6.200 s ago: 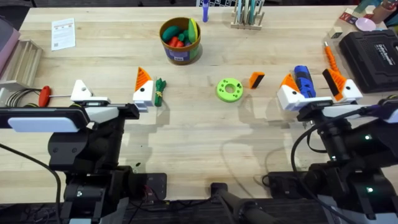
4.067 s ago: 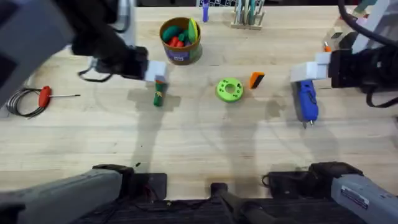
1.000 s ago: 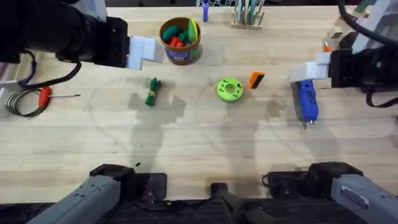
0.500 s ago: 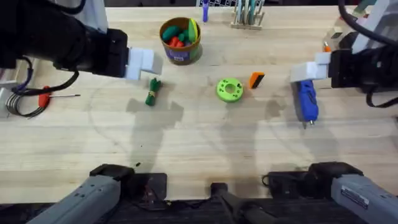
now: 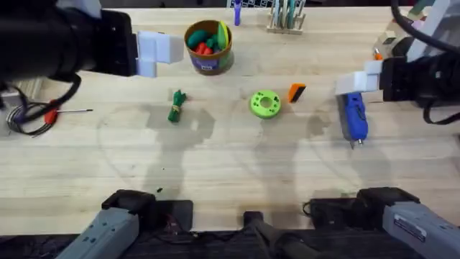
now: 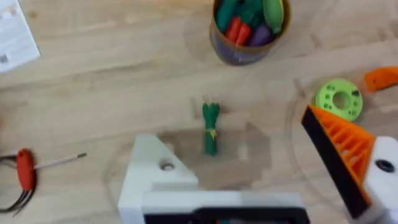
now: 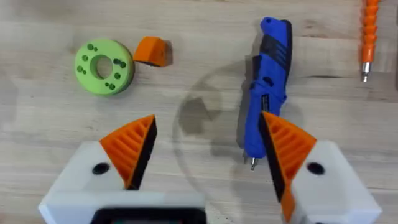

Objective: Pick up the gripper from the table and insert it into the empty holder that is missing its gripper. Then pick up a screw, insert it into the mounting hole, and use the screwdriver to tighten it. Finally, clean up the table by picking up the vegetable and placing it into the bucket.

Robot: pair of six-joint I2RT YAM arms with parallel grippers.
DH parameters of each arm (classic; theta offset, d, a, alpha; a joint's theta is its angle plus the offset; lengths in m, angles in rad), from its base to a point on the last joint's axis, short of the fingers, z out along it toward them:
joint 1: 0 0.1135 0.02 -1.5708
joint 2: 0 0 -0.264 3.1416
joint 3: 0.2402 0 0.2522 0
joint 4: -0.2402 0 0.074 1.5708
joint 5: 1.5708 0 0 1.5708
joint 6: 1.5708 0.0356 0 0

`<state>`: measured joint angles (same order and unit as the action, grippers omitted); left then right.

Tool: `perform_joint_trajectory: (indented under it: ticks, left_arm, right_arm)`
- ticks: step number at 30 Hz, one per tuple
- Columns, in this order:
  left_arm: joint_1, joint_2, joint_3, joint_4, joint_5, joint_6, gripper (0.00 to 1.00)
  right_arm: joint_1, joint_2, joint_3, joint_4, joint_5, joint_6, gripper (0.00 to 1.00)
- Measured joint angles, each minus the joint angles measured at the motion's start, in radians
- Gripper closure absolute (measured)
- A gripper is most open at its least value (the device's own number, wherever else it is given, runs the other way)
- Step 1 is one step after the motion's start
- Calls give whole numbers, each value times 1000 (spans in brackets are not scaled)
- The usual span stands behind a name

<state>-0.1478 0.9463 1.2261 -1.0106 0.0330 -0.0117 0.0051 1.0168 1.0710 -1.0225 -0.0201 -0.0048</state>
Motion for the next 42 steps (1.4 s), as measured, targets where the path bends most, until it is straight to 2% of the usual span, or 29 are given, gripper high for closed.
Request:
perform_joint_trajectory:
  ticks: [9,15,20,28,31,36,42]
  left_arm:
    - [3,-214,-312,366,1,0,15]
    - [47,-365,-505,574,31,0,15]
    - [79,-481,-648,663,86,0,15]
    - [86,-617,-786,679,204,0,15]
    - [86,-660,-829,709,226,0,15]
    - [86,-738,-922,804,244,0,16]
    - [86,-816,-1058,984,257,-1,15]
  right_arm:
    - [0,0,0,0,0,0,10]
    - [0,0,0,0,0,0,10]
    - [0,0,0,0,0,0,10]
    - [0,0,0,0,0,0,10]
    - [0,0,0,0,0,0,9]
    - [0,0,0,0,0,0,10]
    - [0,0,0,0,0,0,10]
